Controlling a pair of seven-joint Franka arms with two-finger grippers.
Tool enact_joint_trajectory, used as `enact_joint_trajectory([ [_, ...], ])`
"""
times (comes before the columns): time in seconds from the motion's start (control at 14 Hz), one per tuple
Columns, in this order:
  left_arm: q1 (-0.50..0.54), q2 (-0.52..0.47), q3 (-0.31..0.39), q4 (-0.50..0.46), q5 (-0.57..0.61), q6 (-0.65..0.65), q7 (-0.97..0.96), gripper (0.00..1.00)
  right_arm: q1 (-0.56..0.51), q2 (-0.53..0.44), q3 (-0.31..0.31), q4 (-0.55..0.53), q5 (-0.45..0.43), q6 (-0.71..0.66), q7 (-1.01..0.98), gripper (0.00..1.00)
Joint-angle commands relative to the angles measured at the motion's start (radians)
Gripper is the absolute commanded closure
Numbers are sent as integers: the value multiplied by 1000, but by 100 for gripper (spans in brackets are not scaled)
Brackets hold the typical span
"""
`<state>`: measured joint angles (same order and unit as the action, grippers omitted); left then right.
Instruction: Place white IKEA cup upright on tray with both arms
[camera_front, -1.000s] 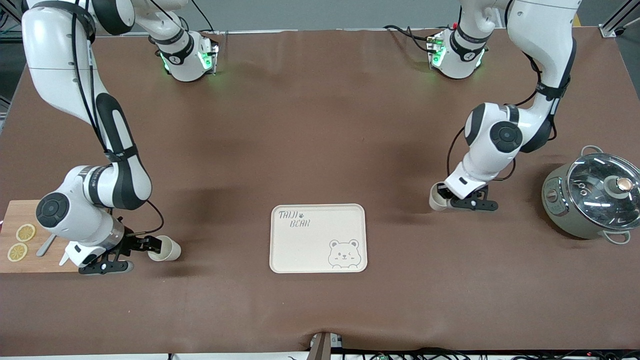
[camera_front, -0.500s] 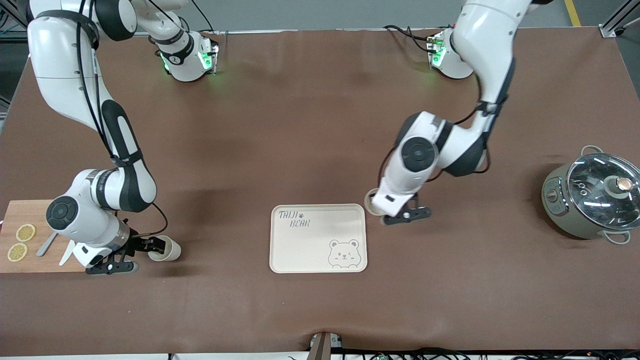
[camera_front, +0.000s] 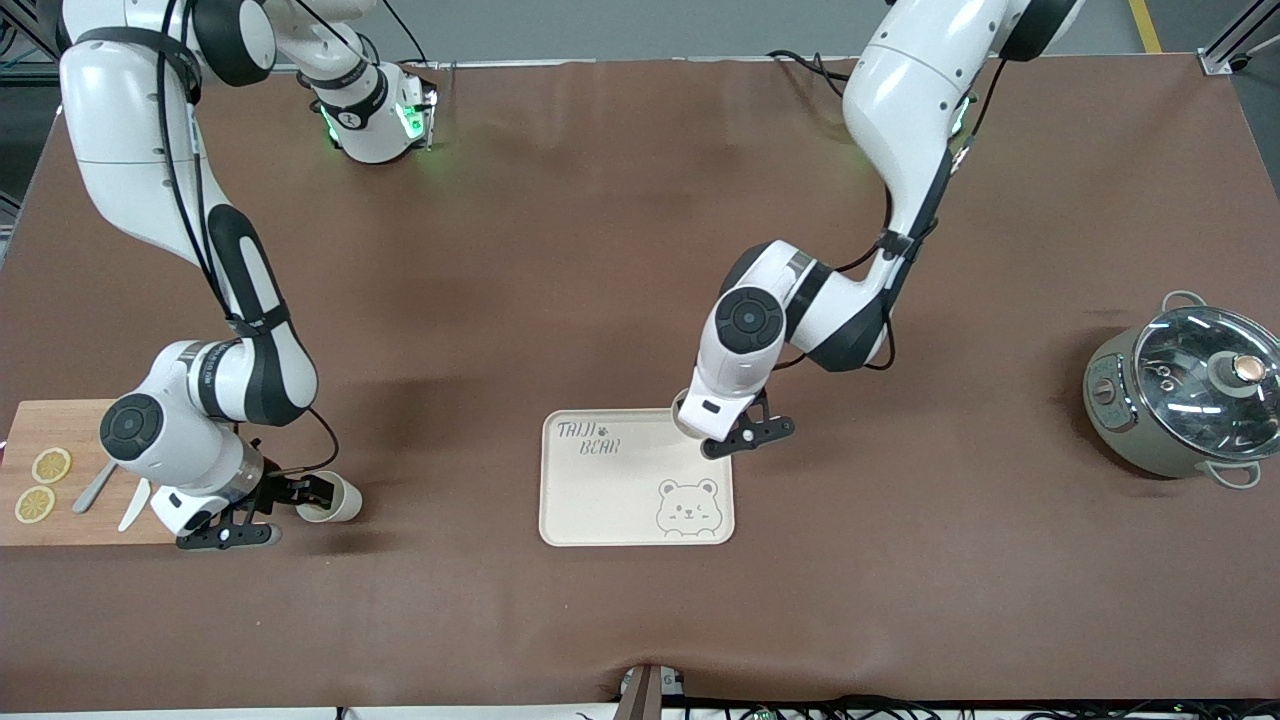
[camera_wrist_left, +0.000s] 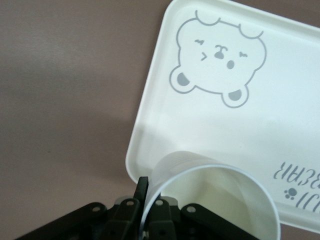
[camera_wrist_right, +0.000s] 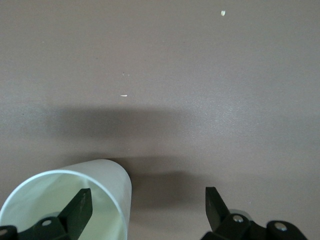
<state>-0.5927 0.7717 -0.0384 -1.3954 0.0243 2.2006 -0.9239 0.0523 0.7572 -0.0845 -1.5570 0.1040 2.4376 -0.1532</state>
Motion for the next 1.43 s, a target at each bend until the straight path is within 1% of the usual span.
enact_joint_trajectory([
  [0.0, -12, 67, 6, 73, -4, 22, -16, 100, 4, 8, -1, 12, 16, 5, -12, 19],
  [0.07, -15, 83, 8, 73, -4, 49, -16, 100, 4, 7, -1, 12, 16, 3, -12, 31],
  [0.29, -15, 121, 6, 73, -4, 186, -38, 100, 4, 7, -1, 15, 16, 1, -12, 65],
  [0.43, -15, 136, 8, 73, -3, 237, -66, 100, 6, 7, -1, 17, 13, 1, -12, 82],
  [0.5, -16, 146, 9, 73, -1, 238, -66, 100, 6, 7, -1, 17, 13, 0, -12, 88],
  [0.57, -22, 146, 11, 72, 5, 238, -61, 76, 6, 7, -1, 17, 11, -3, -12, 96],
  [0.64, -27, 146, 15, 69, 25, 238, -59, 1, 7, 7, -1, 18, 10, -5, -14, 100],
  [0.79, -44, 127, 17, 68, 60, 214, -69, 0, 6, 7, -1, 18, 10, -5, -14, 100],
  [1.0, -33, 60, 14, 72, 55, 56, -76, 0, 6, 7, -1, 18, 11, -3, -14, 100],
  [1.14, -3, 8, 3, 73, 52, -51, -64, 0, 6, 2, -1, 29, 11, -9, -12, 100],
  [1.21, 10, -14, -1, 73, 49, -70, -55, 0, 9, -1, -1, 41, 11, -17, -12, 100],
  [1.36, 31, -38, -1, 73, 17, -76, -20, 0, 12, -10, 2, 64, 17, -81, -11, 100],
])
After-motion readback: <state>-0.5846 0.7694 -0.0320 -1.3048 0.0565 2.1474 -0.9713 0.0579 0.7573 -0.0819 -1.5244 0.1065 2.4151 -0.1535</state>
